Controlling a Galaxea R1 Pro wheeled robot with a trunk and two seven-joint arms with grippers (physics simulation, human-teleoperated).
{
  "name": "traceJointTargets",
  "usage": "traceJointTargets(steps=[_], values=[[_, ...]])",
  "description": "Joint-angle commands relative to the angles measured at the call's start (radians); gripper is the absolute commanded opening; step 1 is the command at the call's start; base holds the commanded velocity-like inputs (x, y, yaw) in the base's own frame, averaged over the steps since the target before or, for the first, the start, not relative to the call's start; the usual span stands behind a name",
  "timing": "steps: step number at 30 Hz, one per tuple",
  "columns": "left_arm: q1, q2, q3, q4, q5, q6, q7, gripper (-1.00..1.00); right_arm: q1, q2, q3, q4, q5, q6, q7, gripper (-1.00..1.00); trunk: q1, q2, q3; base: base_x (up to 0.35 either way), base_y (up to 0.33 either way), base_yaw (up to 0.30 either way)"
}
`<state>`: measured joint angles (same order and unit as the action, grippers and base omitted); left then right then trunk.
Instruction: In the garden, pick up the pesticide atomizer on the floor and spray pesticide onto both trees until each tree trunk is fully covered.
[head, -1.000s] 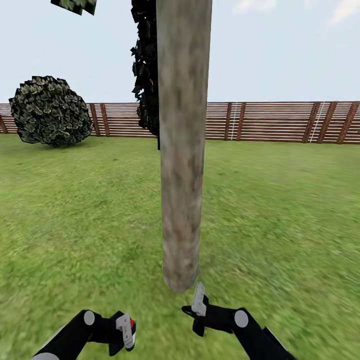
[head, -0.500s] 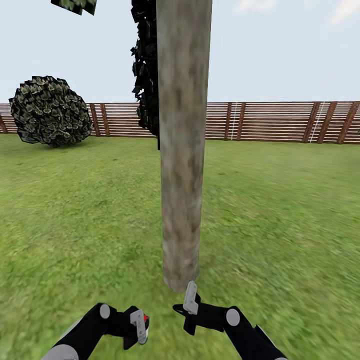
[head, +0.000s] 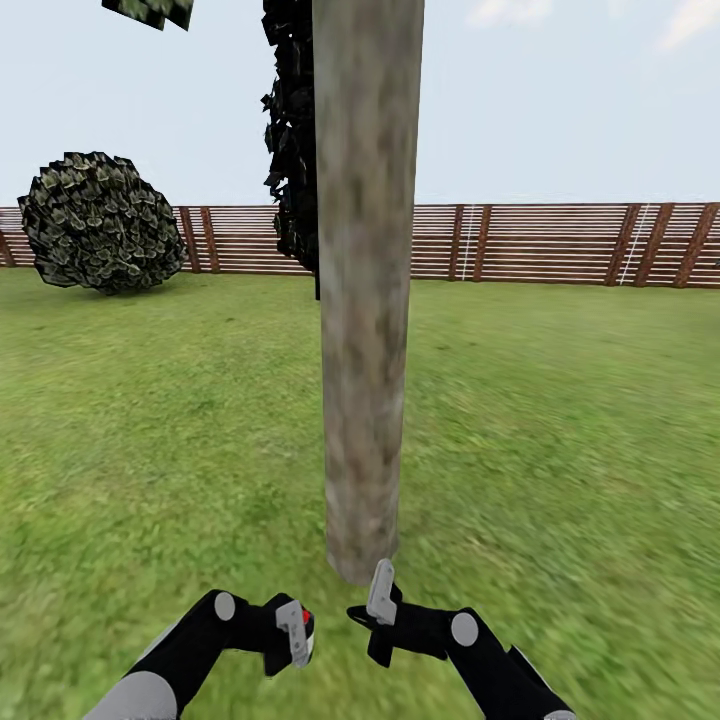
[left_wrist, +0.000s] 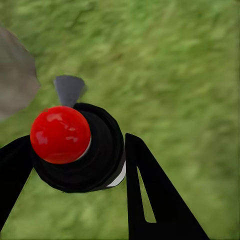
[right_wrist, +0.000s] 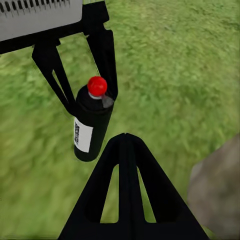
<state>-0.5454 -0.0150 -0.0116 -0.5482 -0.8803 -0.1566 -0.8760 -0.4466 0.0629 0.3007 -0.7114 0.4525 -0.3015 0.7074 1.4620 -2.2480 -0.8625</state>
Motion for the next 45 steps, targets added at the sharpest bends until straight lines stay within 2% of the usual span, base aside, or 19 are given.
traceJointTargets(steps=[1, 9, 11, 12, 14, 17, 26, 38, 45], values=[[0.0, -0.002, 0.0, -0.004, 0.0, -0.001, 0.0, -1.0, -0.001, 0.0, 0.0, 0.0, -0.001, 0.003, 0.0, -1.0, 0.0, 0.0, 0.0, 0.0, 0.0, 0.0], [0.0, -0.009, -0.002, -0.018, -0.001, -0.005, 0.0, -1.0, -0.006, 0.0, 0.0, 0.0, -0.002, 0.008, 0.0, -1.0, 0.0, 0.0, 0.0, 0.0, 0.0, 0.0], [0.0, -0.015, -0.023, -0.019, -0.002, -0.006, 0.0, -1.0, -0.006, 0.0, 0.0, 0.0, -0.002, 0.008, 0.0, -1.0, 0.0, 0.0, 0.0, 0.0, 0.0, 0.0], [0.0, -0.017, -0.053, -0.019, -0.001, -0.006, 0.001, -1.0, -0.006, 0.0, 0.0, 0.0, -0.002, 0.008, 0.0, -1.0, 0.0, 0.0, 0.0, 0.0, 0.0, 0.0], [0.0, -0.019, -0.087, -0.019, 0.0, -0.006, 0.001, -1.0, -0.006, 0.0, 0.0, 0.0, -0.002, 0.009, 0.0, -1.0, 0.0, 0.0, 0.0, 0.0, 0.0, 0.0], [-0.001, -0.021, -0.107, -0.022, 0.001, -0.006, 0.001, -1.0, -0.006, 0.0, 0.0, 0.0, -0.002, 0.009, 0.0, -1.0, 0.0, 0.0, 0.0, 0.0, 0.0, 0.0], [0.001, -0.022, -0.114, -0.063, 0.008, -0.006, 0.002, -1.0, -0.006, 0.0, 0.0, 0.0, -0.002, 0.009, 0.0, -1.0, 0.0, 0.0, 0.0, 0.0, 0.0, 0.0], [0.004, -0.038, -0.114, -0.068, 0.009, -0.01, 0.0, -1.0, -0.006, 0.0, 0.0, -0.002, -0.002, 0.009, 0.0, -1.0, 0.0, 0.0, 0.0, 0.0, 0.0, 0.0], [0.004, -0.039, -0.114, -0.067, 0.01, -0.047, -0.002, -1.0, -0.006, 0.0, 0.0, -0.002, -0.002, 0.009, 0.0, -1.0, 0.0, 0.0, 0.0, 0.0, 0.0, 0.0]])
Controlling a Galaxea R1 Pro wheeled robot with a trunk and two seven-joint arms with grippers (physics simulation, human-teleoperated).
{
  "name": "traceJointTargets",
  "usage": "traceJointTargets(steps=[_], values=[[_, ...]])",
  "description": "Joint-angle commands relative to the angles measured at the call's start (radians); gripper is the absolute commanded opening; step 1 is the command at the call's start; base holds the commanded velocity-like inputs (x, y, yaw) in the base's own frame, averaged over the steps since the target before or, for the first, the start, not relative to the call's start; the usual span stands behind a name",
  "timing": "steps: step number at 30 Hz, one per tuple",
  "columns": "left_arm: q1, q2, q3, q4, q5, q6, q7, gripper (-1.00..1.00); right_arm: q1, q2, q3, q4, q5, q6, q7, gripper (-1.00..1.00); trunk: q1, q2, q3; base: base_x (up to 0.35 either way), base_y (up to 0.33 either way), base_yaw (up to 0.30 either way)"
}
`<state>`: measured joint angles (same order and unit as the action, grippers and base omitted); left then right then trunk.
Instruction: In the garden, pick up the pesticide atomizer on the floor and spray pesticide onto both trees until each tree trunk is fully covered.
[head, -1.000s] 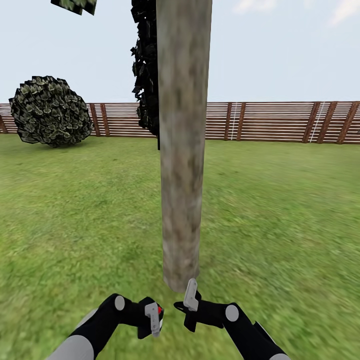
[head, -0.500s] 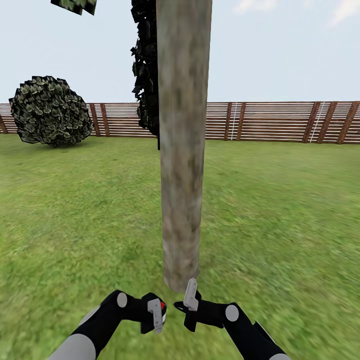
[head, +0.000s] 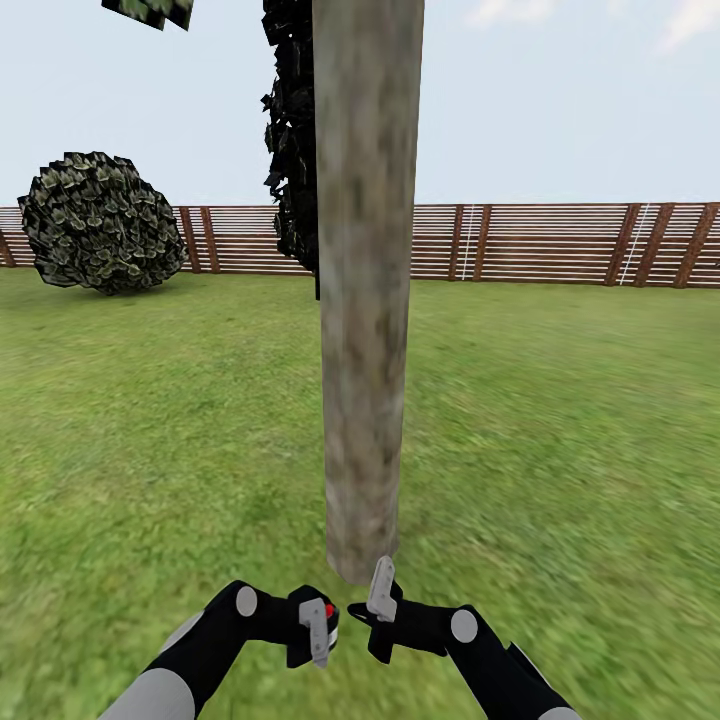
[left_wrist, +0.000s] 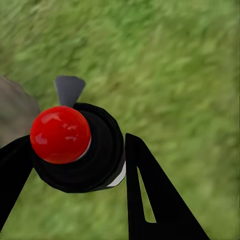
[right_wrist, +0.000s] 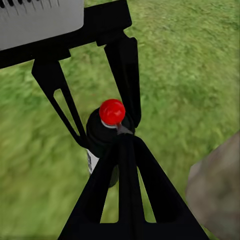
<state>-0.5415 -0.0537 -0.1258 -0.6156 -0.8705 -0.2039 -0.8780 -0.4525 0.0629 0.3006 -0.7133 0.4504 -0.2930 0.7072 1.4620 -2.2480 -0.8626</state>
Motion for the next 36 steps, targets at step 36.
traceJointTargets(steps=[36], values=[[-0.003, 0.0, 0.0, 0.0, 0.105, -0.033, -0.072, -1.0, 0.0, 0.0, 0.0, 0.0, 0.0, 0.0, 0.0, -1.0, 0.0, 0.0, 0.0, 0.0, 0.0, 0.0]])
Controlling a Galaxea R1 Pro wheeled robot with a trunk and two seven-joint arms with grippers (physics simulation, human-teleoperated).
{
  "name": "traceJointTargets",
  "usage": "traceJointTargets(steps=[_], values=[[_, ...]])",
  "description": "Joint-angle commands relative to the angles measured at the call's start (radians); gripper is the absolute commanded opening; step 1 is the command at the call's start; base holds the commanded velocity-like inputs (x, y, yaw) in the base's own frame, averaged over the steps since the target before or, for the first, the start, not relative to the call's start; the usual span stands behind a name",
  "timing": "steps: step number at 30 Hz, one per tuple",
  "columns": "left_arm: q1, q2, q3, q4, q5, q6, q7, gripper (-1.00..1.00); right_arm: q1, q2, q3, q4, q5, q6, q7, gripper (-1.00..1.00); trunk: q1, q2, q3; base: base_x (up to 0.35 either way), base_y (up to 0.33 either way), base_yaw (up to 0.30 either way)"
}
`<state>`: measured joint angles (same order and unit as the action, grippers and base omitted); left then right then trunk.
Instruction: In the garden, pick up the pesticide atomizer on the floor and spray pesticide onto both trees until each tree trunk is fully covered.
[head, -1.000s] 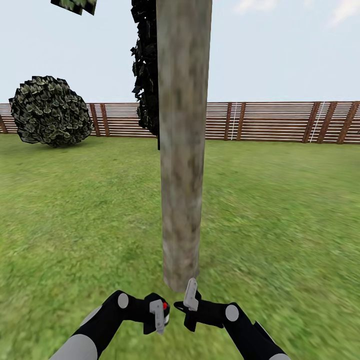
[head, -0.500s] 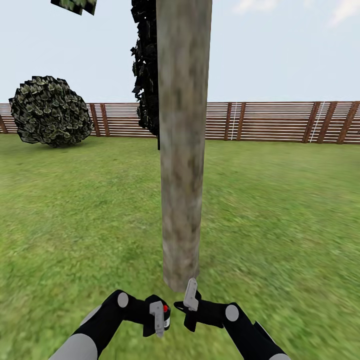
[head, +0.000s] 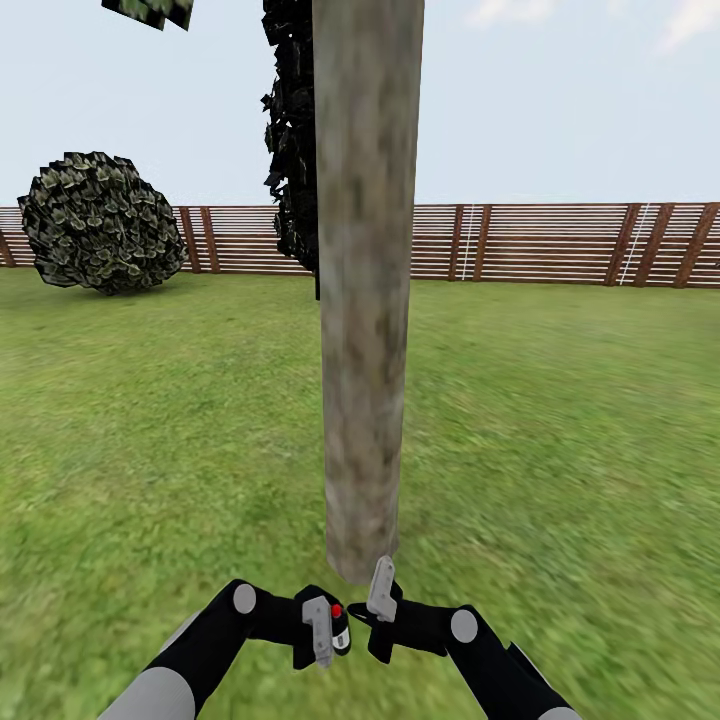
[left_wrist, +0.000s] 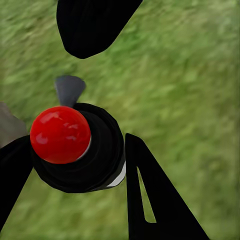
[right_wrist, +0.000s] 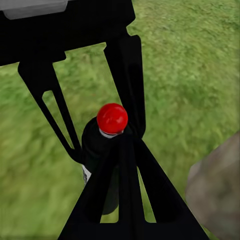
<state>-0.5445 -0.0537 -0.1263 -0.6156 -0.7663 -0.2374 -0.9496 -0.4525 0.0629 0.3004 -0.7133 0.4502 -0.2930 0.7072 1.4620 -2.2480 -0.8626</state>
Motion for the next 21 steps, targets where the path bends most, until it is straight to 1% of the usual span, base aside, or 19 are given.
traceJointTargets(steps=[1, 10, 14, 21], values=[[0.0, 0.0, 0.0, 0.0, 0.001, 0.0, 0.0, -1.0, 0.0, 0.0, 0.0, 0.0, 0.0, 0.0, 0.0, -1.0, 0.0, 0.0, 0.0, 0.0, 0.0, 0.0], [0.0, -0.001, 0.001, 0.0, 0.003, -0.001, -0.001, -1.0, 0.0, 0.0, 0.0, 0.0, 0.0, 0.0, 0.0, -1.0, 0.0, 0.0, 0.0, 0.0, 0.0, 0.0], [0.0, -0.009, 0.001, 0.0, 0.003, -0.002, -0.001, -1.0, 0.0, 0.0, 0.0, 0.0, 0.0, 0.0, 0.0, -1.0, 0.0, 0.0, 0.0, 0.0, 0.0, 0.0], [0.0, -0.011, 0.0, 0.0, 0.003, -0.002, -0.001, -1.0, 0.0, 0.0, 0.0, 0.0, 0.0, 0.0, 0.0, -1.0, 0.0, 0.0, 0.0, 0.0, 0.0, 0.0]])
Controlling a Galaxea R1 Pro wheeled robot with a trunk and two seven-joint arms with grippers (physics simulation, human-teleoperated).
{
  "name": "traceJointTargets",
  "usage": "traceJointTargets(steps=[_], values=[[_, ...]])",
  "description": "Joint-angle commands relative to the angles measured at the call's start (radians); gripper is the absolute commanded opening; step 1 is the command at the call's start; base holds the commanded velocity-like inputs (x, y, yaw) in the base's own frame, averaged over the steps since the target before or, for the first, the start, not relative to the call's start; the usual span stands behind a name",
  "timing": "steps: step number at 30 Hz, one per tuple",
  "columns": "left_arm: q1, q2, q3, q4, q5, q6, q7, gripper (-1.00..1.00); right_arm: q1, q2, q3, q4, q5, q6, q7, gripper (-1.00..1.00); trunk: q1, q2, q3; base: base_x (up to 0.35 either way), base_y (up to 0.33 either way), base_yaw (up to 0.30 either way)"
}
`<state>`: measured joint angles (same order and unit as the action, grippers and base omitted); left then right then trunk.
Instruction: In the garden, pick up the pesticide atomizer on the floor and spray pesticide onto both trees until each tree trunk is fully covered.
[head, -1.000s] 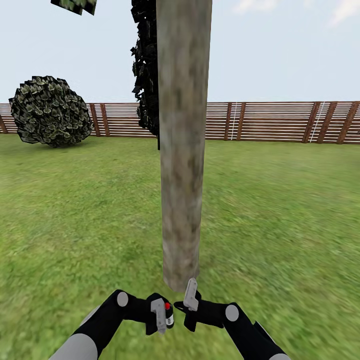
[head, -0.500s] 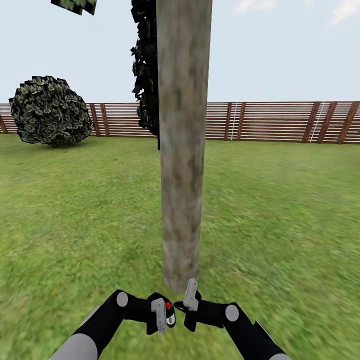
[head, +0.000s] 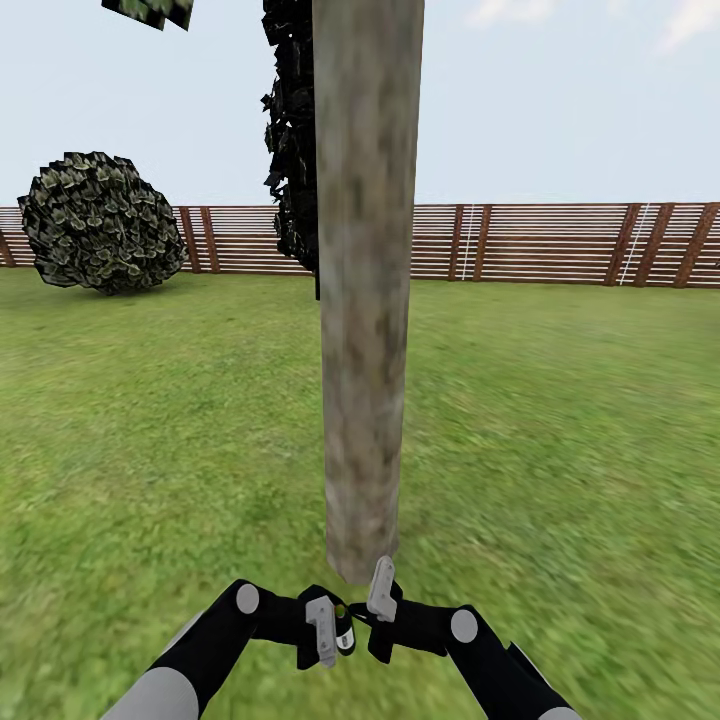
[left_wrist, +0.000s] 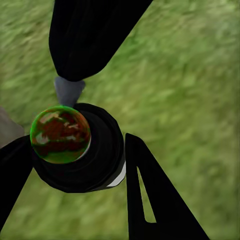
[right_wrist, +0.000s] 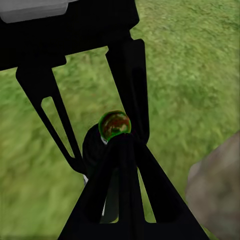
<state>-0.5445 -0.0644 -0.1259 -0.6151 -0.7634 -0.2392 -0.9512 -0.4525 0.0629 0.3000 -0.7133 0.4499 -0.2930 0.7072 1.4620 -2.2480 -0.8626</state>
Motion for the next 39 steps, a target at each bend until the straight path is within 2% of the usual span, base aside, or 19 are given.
traceJointTargets(steps=[1, 10, 13, 17, 21, 26, 30, 31, 33, 34, 36, 37, 39], values=[[0.0, 0.0, 0.0, 0.0, 0.001, 0.0, 0.0, -1.0, 0.0, 0.0, 0.0, 0.0, 0.0, 0.0, 0.0, -1.0, 0.0, 0.0, 0.0, 0.0, 0.0, 0.0], [0.0, 0.001, 0.0, 0.005, 0.0, 0.002, 0.0, -1.0, 0.0, 0.0, 0.0, 0.0, 0.0, 0.0, 0.0, -1.0, 0.0, 0.0, 0.0, 0.0, 0.0, 0.0], [0.0, 0.013, -0.001, 0.014, -0.008, 0.004, 0.003, -1.0, 0.0, 0.0, 0.001, 0.0, 0.0, 0.0, 0.0, -1.0, 0.0, 0.0, 0.0, 0.0, 0.0, 0.0], [-0.001, 0.059, 0.0, 0.015, -0.012, 0.008, 0.007, -1.0, 0.0, 0.0, 0.001, 0.0, 0.0, 0.0, 0.0, -1.0, 0.0, 0.0, 0.0, 0.0, 0.0, 0.0], [0.0, 0.13, -0.001, 0.014, -0.013, 0.012, 0.008, -1.0, 0.0, 0.0, 0.0, 0.001, 0.0, 0.0, 0.0, -1.0, 0.0, 0.0, 0.0, 0.0, 0.0, 0.0], [0.009, 0.185, -0.003, 0.006, -0.014, 0.016, 0.007, -1.0, 0.0, 0.0, 0.001, 0.003, 0.0, -0.001, 0.0, -1.0, 0.0, 0.0, 0.0, 0.0, 0.0, 0.0], [0.012, 0.26, 0.001, 0.007, -0.026, 0.019, 0.008, -1.0, 0.0, -0.001, -0.001, 0.006, 0.0, -0.001, 0.0, -1.0, 0.0, 0.0, 0.0, 0.0, 0.0, 0.0], [0.012, 0.278, 0.003, 0.009, -0.027, 0.019, 0.008, -1.0, 0.0, -0.001, -0.001, 0.006, 0.0, -0.001, 0.0, 1.0, 0.0, 0.0, 0.0, 0.0, 0.0, 0.0], [0.012, 0.306, 0.004, 0.013, -0.029, 0.022, 0.009, -1.0, 0.0, -0.002, -0.002, 0.007, 0.0, -0.001, 0.0, 1.0, 0.0, 0.0, 0.0, 0.0, 0.0, 0.0], [0.012, 0.334, 0.007, 0.015, -0.029, 0.027, 0.011, -1.0, 0.0, -0.003, -0.002, 0.009, 0.0, -0.002, 0.0, 1.0, 0.0, 0.0, 0.0, 0.0, 0.0, 0.0], [0.013, 0.361, 0.013, 0.017, -0.028, 0.038, 0.012, -1.0, 0.0, -0.005, -0.002, 0.01, 0.0, -0.002, 0.0, 1.0, 0.0, 0.0, 0.0, 0.0, 0.0, 0.0], [0.013, 0.383, 0.022, 0.018, -0.027, 0.052, 0.012, -1.0, 0.0, -0.007, -0.003, 0.011, 0.001, -0.002, 0.0, 1.0, 0.0, 0.0, 0.0, 0.0, 0.0, 0.0], [0.014, 0.404, 0.048, 0.019, -0.024, 0.071, 0.013, -1.0, 0.0, -0.01, -0.007, 0.012, 0.001, -0.002, -0.001, 1.0, 0.0, 0.0, 0.0, 0.0, 0.0, 0.0]])
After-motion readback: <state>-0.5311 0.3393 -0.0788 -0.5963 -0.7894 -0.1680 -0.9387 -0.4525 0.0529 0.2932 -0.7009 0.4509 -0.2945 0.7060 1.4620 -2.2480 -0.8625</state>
